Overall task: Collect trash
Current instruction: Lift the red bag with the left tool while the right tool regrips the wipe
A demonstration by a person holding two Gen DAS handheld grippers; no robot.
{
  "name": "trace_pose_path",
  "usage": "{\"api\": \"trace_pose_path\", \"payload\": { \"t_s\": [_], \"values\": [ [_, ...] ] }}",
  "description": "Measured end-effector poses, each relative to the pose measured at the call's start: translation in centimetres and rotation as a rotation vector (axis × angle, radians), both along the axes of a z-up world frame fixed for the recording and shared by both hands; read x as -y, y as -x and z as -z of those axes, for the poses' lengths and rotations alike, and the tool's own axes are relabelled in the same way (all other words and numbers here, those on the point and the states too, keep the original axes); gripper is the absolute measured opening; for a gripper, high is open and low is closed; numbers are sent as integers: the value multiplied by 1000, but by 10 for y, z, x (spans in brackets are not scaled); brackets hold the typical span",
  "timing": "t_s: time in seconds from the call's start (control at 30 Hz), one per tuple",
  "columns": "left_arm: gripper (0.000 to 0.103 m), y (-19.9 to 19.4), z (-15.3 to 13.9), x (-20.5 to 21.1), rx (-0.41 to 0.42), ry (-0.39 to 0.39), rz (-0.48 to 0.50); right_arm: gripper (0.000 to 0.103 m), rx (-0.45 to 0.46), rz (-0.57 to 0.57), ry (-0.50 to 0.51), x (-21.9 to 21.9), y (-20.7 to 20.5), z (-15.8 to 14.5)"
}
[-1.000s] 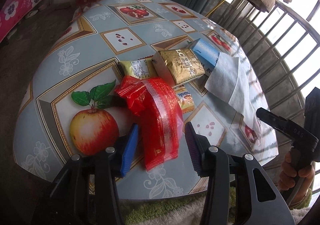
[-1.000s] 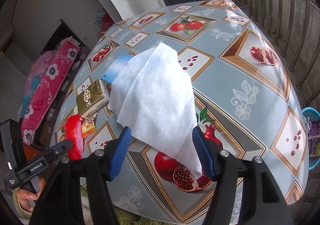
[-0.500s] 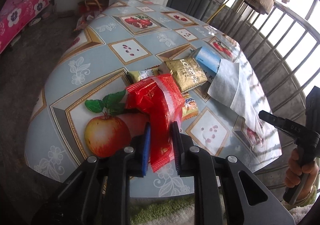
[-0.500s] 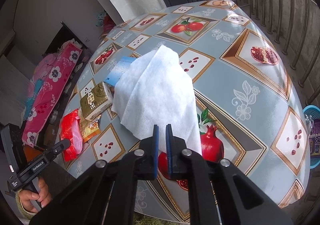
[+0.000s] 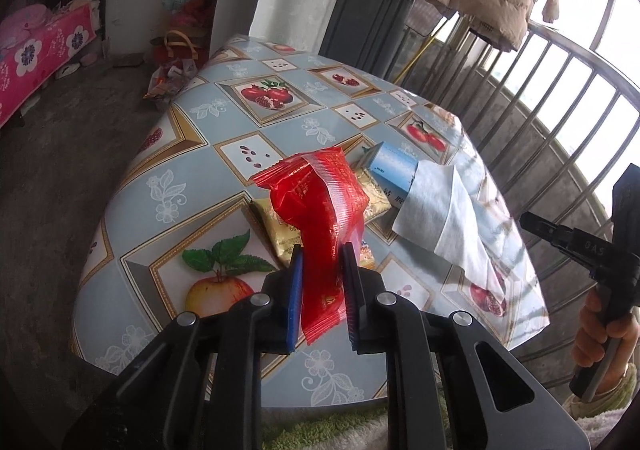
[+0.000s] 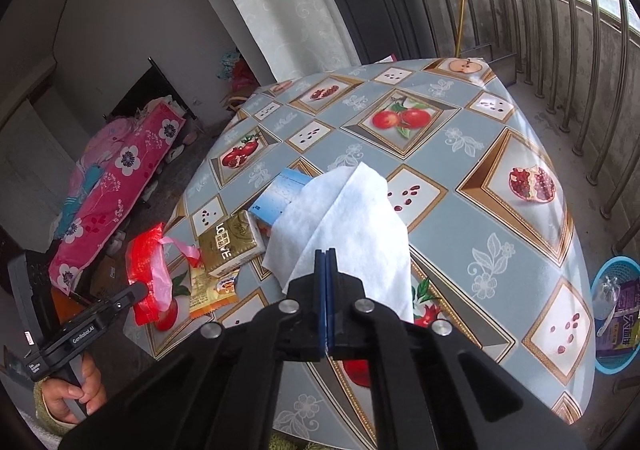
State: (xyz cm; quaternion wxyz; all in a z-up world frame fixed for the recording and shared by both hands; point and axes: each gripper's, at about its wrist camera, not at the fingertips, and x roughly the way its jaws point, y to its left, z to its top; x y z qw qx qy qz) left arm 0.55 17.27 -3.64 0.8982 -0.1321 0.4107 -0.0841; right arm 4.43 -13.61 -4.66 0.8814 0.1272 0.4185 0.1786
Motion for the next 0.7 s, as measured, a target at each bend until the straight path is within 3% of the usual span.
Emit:
{"api": "trace_pose_path", "payload": {
  "t_s": [0.13, 0.2, 0.33, 0.57, 0.63, 0.7],
  "values": [
    [16, -2, 6, 6, -13, 11, 17, 6, -86, -9, 16, -4, -9, 21],
    [16, -3, 9, 9, -23, 14, 26, 29, -127, 1, 59, -7, -12, 35],
    [16, -6, 10, 12, -19, 13, 39, 37, -166, 5, 112, -10, -15, 56],
    [16, -9, 11, 13, -18, 17, 39, 37, -142, -23, 216, -25, -22, 69],
    [16, -10, 11, 13, -19, 19, 39, 30, -133, -19, 255, -28, -23, 69],
    [16, -9, 11, 12, -19, 18, 39, 14, -135, -15, 268, -28, -24, 69]
  ]
}}
